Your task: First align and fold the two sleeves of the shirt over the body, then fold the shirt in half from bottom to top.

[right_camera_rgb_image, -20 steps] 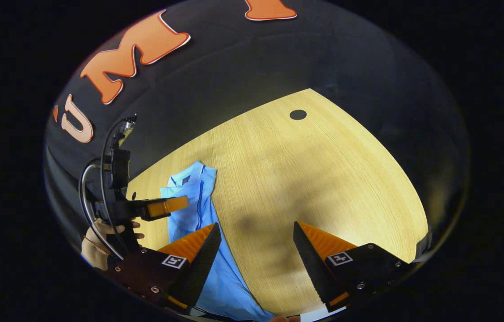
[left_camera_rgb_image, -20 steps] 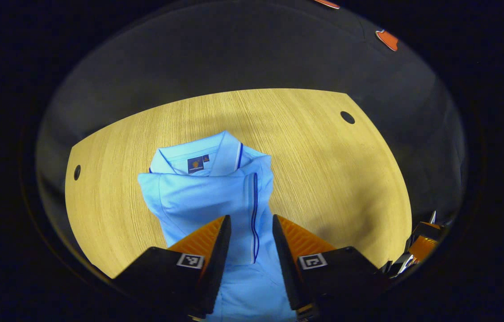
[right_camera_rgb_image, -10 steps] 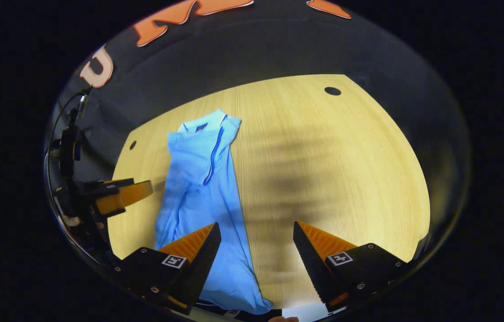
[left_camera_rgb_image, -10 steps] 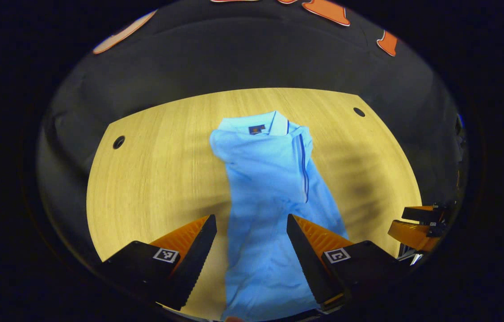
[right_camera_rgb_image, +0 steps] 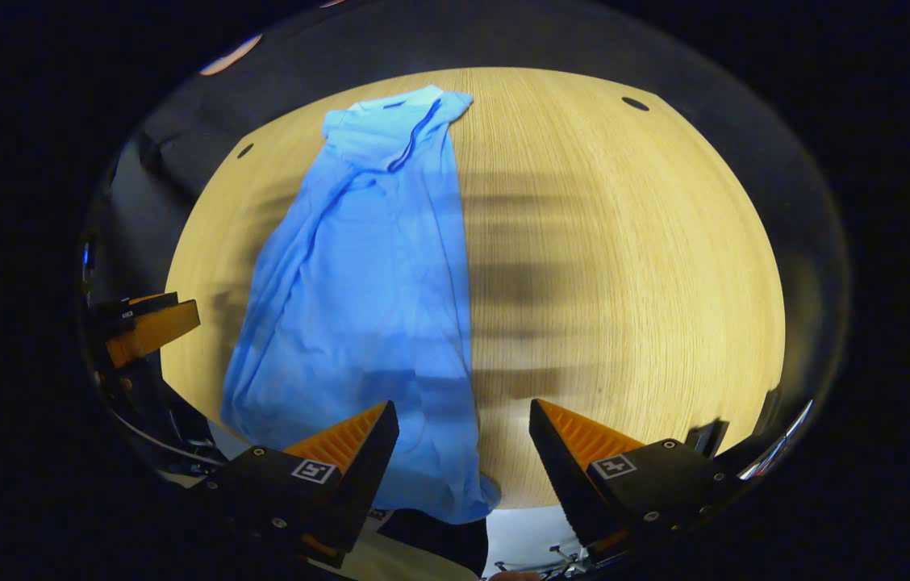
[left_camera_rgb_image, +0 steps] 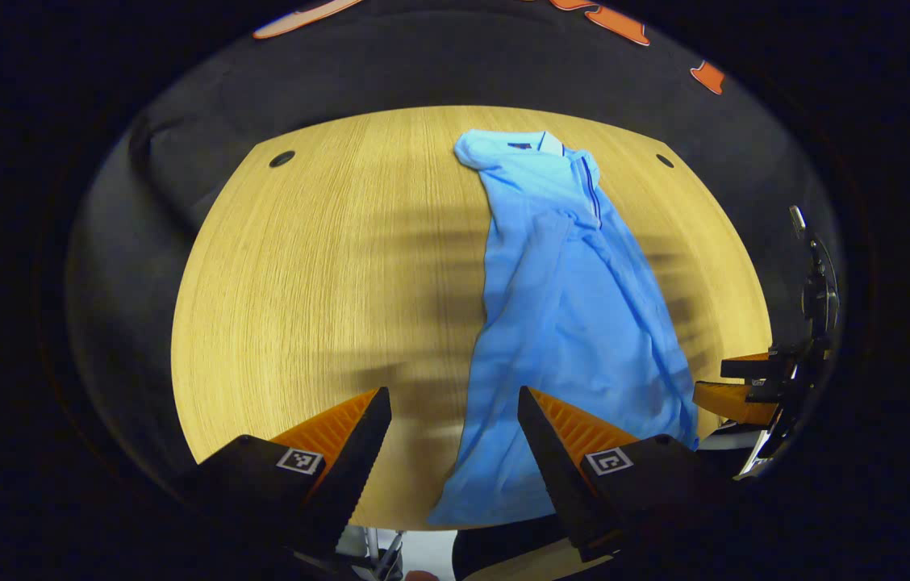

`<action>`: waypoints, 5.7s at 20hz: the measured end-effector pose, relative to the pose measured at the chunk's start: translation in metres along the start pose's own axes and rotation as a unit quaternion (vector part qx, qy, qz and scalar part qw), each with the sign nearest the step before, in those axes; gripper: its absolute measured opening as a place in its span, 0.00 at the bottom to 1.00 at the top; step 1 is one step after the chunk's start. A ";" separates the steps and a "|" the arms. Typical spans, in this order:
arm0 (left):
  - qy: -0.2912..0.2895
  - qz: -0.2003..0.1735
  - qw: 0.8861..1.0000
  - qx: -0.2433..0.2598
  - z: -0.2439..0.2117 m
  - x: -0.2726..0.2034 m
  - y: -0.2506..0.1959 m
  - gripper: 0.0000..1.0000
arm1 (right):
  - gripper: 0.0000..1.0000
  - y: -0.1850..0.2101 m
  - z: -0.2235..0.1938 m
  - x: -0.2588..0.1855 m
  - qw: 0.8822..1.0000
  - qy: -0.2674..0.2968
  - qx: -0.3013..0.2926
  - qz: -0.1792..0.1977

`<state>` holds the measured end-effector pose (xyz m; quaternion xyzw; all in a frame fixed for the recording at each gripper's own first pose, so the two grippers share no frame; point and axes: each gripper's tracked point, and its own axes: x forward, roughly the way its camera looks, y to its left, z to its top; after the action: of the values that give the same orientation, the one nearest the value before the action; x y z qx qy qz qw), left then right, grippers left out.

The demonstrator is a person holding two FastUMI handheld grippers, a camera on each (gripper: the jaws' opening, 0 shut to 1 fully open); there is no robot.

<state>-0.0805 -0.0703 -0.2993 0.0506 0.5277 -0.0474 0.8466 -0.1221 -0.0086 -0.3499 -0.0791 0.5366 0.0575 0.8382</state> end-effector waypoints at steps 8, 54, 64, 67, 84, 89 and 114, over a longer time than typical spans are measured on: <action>0.070 -0.003 0.997 -0.008 -0.094 0.017 0.001 1.00 | 0.99 0.003 -0.059 0.007 0.998 0.055 -0.018 -0.021; -0.091 -0.019 0.995 -0.025 0.254 0.043 -0.008 0.05 | 0.01 -0.021 0.291 -0.033 0.982 -0.173 -0.029 -0.064; -0.112 -0.001 0.993 -0.044 0.343 0.085 0.022 0.05 | 0.01 -0.025 0.392 0.020 0.979 -0.194 0.005 -0.060; -0.109 0.011 0.993 -0.036 0.350 0.112 0.030 0.05 | 0.01 -0.028 0.407 0.049 0.979 -0.196 0.010 -0.056; -0.357 0.122 0.926 0.005 0.421 -0.036 0.059 1.00 | 0.98 -0.029 0.413 -0.089 0.935 -0.350 0.047 -0.024; -0.439 0.083 0.895 -0.018 0.396 -0.128 0.035 1.00 | 0.98 -0.026 0.363 -0.160 0.906 -0.422 0.033 -0.012; -0.513 0.140 0.846 -0.039 0.218 -0.253 0.037 1.00 | 0.98 -0.028 0.215 -0.232 0.859 -0.509 0.048 0.030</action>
<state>0.0078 -0.0565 0.0247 0.0593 0.0068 0.0732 0.9955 -0.0222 0.0028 -0.0485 0.0178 0.0389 0.0893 0.9951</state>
